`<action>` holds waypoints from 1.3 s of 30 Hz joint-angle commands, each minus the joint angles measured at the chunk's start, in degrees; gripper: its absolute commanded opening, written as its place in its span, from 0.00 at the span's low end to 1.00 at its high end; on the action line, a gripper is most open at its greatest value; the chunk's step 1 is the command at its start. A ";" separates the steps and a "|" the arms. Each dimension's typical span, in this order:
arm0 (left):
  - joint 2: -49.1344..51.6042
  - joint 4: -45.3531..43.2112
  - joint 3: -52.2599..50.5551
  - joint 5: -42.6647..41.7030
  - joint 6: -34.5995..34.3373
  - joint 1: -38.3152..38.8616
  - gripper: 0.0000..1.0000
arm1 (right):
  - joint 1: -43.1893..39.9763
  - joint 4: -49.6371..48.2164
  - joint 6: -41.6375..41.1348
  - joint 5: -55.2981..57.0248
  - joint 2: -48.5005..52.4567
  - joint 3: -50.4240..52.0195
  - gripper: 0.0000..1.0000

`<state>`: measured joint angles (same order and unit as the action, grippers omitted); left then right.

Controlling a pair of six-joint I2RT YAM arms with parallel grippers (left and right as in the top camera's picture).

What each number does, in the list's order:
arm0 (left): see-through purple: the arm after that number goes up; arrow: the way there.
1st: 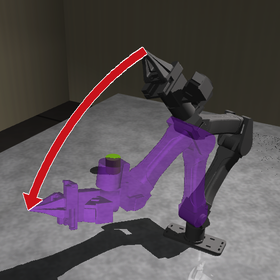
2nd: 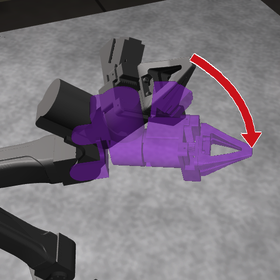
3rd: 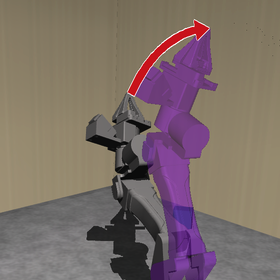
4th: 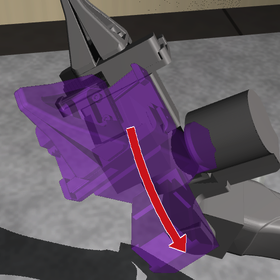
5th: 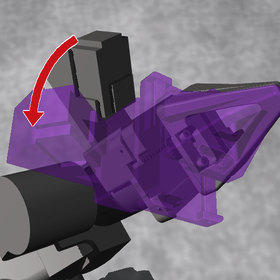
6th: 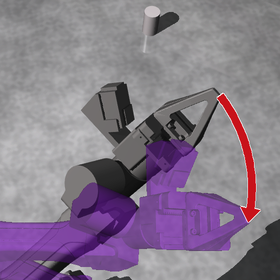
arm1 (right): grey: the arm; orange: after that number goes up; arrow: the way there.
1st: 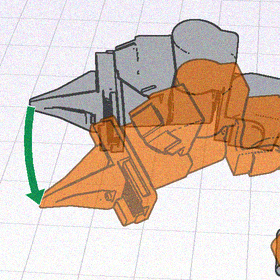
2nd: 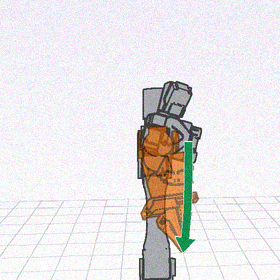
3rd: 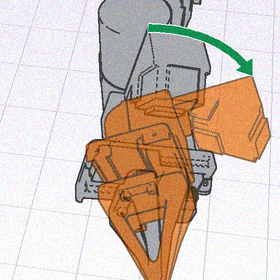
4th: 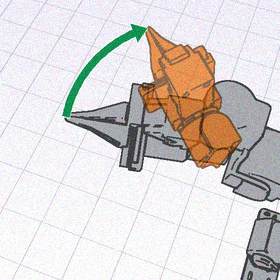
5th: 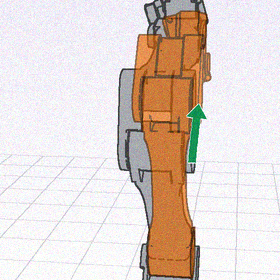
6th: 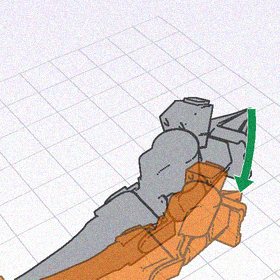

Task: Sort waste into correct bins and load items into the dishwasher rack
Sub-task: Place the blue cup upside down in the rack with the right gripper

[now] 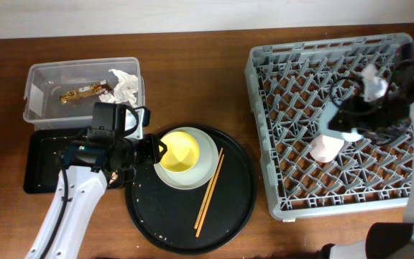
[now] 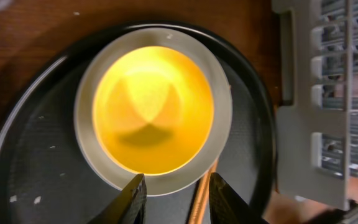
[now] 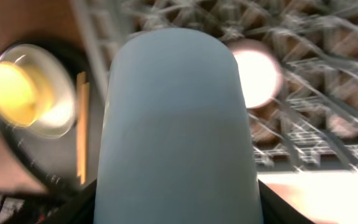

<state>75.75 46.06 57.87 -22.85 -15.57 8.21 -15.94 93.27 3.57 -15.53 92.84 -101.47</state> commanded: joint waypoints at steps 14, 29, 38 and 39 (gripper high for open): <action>-1.38 1.18 -0.07 4.87 1.60 -0.13 0.32 | -3.87 1.16 -10.54 17.75 -0.42 -1.66 0.52; -1.38 2.93 -0.07 4.87 1.60 -0.13 0.32 | -4.83 -7.74 -11.65 21.44 -0.42 22.12 0.52; -1.36 4.22 -0.07 4.87 1.60 -0.13 0.32 | -4.81 -12.55 -12.26 21.38 -0.42 24.35 0.52; -1.38 4.20 -0.07 4.87 1.60 -0.13 0.32 | -4.81 -13.66 -12.26 21.33 -0.42 24.72 0.52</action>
<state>75.33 50.17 57.87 -18.52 -14.94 8.23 -20.38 82.43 -8.40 5.17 92.33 -78.63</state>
